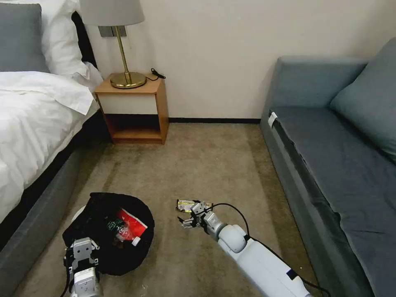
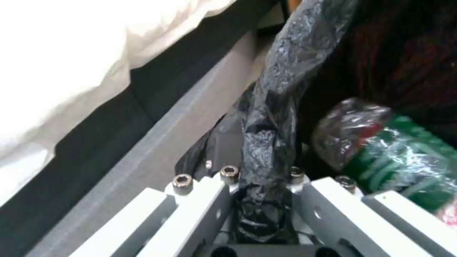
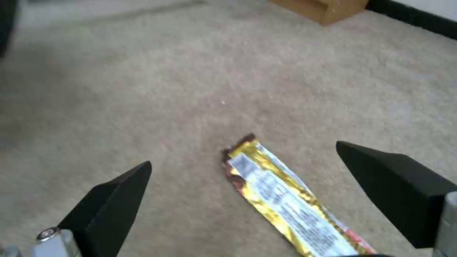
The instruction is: Pick up the trash bin, then pick up the garbage on the floor and place it into the trash bin.
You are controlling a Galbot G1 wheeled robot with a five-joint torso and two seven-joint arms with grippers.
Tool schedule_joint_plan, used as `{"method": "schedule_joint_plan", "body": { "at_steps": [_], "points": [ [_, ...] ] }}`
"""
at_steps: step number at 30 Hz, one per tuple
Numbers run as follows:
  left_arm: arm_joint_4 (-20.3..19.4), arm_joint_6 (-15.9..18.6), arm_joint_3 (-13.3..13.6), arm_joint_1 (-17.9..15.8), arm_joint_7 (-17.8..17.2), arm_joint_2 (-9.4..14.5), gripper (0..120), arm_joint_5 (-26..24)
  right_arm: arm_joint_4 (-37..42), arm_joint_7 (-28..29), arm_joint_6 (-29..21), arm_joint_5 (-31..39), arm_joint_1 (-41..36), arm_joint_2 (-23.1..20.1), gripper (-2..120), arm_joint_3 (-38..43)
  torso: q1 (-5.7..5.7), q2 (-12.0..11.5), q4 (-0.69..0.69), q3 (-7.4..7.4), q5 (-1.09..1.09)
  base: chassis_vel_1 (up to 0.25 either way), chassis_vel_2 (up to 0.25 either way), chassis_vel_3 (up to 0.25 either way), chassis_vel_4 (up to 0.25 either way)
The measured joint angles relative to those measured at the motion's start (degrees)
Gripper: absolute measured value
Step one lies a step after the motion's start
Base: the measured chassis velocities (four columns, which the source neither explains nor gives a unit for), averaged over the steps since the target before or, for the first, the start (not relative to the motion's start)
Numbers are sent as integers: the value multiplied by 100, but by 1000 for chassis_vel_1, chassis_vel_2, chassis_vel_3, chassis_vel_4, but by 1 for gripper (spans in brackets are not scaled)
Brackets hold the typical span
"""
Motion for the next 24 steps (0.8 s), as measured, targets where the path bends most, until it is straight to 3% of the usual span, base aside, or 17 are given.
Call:
{"method": "schedule_joint_plan", "body": {
  "at_steps": [10,24],
  "points": [
    [62,78,-340,-63,16,88,0,-108,-732,-146,14,14,586,102,100,-300,0,0,1,0,0,0,0,0,0],
    [82,475,-786,-422,61,322,0,-411,-1769,-443,75,-46,1242,333,100,-827,0,0,1,0,0,0,0,0,0]
  ]
}}
